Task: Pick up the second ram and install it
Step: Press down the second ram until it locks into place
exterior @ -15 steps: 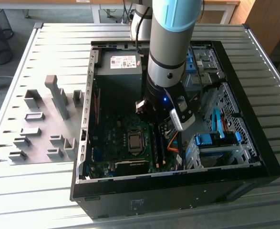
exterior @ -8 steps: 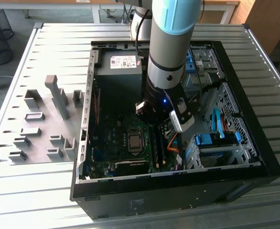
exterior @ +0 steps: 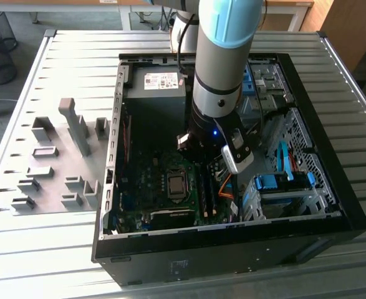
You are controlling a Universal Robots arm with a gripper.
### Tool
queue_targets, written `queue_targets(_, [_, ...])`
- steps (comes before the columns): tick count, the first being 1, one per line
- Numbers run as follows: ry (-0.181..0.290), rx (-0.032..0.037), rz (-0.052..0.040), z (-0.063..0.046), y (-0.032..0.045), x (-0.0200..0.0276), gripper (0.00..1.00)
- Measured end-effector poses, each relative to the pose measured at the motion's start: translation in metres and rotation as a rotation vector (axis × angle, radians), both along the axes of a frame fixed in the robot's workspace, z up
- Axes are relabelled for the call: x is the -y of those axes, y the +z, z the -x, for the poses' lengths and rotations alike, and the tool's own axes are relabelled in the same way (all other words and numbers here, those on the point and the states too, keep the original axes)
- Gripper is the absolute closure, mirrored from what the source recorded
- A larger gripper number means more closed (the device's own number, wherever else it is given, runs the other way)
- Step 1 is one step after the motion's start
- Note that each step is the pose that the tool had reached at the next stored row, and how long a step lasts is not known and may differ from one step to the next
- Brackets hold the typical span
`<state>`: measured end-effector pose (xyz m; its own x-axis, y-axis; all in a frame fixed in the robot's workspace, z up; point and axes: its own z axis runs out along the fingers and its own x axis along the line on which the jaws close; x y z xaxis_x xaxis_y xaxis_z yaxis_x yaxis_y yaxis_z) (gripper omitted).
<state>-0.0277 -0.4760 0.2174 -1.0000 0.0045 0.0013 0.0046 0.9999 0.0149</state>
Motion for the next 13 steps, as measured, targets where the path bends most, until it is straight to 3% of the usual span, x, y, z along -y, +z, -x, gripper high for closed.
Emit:
queue_targets(7, [0.000, -0.0022, -0.0002, 0.000, 0.0112, 0.0000, 0.90])
queue_targets(13, [0.000, -0.0023, -0.0005, 0.000, 0.0119, 0.0000, 0.90])
